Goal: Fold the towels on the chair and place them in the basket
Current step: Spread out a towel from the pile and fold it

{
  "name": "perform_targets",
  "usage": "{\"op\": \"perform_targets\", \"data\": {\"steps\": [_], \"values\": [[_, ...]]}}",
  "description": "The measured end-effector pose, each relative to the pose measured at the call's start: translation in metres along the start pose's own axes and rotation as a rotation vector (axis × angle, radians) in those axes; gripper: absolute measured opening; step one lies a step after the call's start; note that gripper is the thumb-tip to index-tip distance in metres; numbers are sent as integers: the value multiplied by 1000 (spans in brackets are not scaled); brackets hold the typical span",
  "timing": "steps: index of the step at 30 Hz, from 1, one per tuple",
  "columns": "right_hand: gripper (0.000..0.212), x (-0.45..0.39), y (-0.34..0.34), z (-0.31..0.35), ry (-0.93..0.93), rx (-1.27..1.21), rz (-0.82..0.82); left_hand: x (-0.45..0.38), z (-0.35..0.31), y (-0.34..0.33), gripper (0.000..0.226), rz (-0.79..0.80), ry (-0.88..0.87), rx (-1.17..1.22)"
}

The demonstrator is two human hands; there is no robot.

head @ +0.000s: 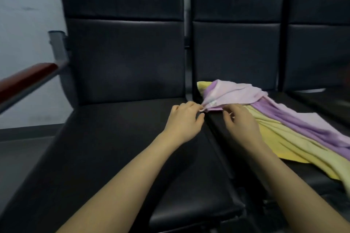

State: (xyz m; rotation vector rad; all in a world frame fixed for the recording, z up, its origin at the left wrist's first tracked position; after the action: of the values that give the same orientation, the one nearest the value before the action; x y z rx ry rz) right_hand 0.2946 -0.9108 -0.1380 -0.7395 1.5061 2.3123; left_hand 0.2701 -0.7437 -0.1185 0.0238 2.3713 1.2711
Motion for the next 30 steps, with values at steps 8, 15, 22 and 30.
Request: {"op": "perform_targets", "data": {"steps": [8,15,22,30], "values": [[32,-58,-31,-125,-173,43,68,-119,-29,-100,36,44,-16,-10],[47,-112,-79,-151,-179,-4,229,-172,-6,-145,46,73,75,-100],[40,-118,-112,-164,-246,131,266,-189,22,-179,42,115,14,-112],[11,-106,-91,-158,-243,-46,78,-180,28,-170,38,-159,34,119]]}}
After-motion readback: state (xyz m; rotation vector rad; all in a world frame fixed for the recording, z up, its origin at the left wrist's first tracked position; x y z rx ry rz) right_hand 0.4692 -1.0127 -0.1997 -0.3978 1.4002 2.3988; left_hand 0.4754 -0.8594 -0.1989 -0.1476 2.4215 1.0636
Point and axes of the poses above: each hand's wrist, its own x-axis away from the middle knuckle, its own y-axis out of the back of the hand, z = x × y, the point moved 4 cm from there along -x, towards the middle knuckle, and after that the axes turned 8 degrees about x, right-handed, at the moved point
